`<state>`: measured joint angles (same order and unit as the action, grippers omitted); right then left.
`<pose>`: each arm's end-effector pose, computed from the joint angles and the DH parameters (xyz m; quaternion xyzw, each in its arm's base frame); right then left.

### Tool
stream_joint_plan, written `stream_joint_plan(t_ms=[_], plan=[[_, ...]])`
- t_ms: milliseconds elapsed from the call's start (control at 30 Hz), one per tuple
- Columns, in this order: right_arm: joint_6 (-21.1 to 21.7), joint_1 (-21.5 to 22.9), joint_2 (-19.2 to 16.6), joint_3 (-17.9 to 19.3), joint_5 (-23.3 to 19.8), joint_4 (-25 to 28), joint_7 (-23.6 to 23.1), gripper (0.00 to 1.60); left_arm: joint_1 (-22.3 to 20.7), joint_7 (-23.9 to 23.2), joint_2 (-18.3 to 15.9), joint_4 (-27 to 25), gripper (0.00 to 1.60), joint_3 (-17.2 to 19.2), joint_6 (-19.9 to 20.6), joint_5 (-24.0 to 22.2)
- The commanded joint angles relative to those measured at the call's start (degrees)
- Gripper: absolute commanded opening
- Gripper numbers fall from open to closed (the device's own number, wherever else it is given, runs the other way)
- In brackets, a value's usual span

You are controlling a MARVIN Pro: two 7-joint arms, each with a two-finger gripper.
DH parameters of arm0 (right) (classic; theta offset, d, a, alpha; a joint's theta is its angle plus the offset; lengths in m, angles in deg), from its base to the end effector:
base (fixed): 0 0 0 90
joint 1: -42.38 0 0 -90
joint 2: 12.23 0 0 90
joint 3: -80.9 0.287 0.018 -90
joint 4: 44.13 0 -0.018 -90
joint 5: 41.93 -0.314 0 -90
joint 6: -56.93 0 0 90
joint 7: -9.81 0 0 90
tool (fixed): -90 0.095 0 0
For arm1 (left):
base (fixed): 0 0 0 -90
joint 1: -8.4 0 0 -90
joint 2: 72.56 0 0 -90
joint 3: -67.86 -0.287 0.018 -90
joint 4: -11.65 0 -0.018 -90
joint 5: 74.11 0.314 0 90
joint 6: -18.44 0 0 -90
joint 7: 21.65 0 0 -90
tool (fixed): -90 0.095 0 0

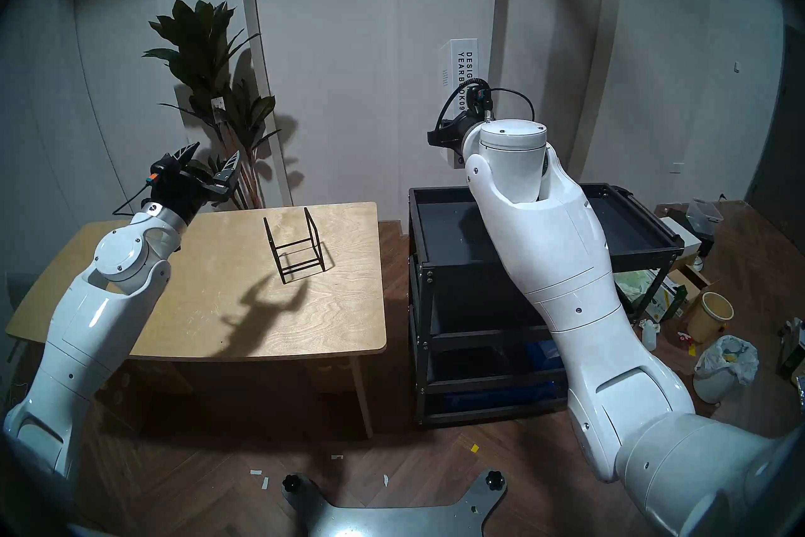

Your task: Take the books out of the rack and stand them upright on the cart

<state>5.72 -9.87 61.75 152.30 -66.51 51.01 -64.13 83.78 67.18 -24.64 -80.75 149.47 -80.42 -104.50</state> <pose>0.5245 0.0333 -0.0443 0.7182 0.0599 0.6933 0.0005 0.4692 0.1419 -0.1271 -0.5664 0.1283 -0.8138 0.0206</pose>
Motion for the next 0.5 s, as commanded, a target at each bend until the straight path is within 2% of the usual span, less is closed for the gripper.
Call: stream_joint_plan(t_ms=[0, 33, 67, 100, 133, 200, 300, 467], plan=[[-7.1, -2.2, 0.1, 0.4, 3.3, -0.4, -2.0, 0.00, -1.2, 0.4, 0.2, 0.0, 1.60, 1.0, -1.8, 0.3], [-6.7, -2.3, 0.4, 0.5, 3.8, -0.9, -2.1, 0.00, -1.5, 0.5, 0.3, 0.1, 1.60, 0.8, -1.6, 0.4], [-8.9, -2.6, 0.2, 0.2, 4.0, -1.6, -2.2, 0.00, -1.8, 0.5, 0.4, 0.1, 1.60, 0.7, -1.5, 0.5], [-8.1, -2.5, 1.2, 0.8, 4.0, -2.2, -2.2, 0.00, -2.0, 0.4, 0.5, 0.2, 1.60, 0.6, -1.3, 0.5], [-10.2, -2.5, 1.3, 0.6, 3.9, -3.1, -2.1, 0.00, -2.2, 0.4, 0.6, 0.2, 1.60, 0.5, -1.2, 0.6], [-10.7, -1.6, 2.7, 0.8, 3.7, -5.3, -1.2, 0.00, -2.5, 0.4, 0.7, 0.1, 1.60, 0.3, -1.0, 0.7], [-13.7, -0.2, 2.6, 0.2, 3.2, -8.3, -2.9, 0.00, -2.5, 0.5, 0.9, -0.1, 1.60, 0.1, -0.8, 0.9], [-14.7, 1.6, 2.2, -1.0, 3.5, -10.9, -5.6, 0.00, -2.0, 0.8, 1.1, -0.4, 1.60, 0.3, -0.6, 1.0]])
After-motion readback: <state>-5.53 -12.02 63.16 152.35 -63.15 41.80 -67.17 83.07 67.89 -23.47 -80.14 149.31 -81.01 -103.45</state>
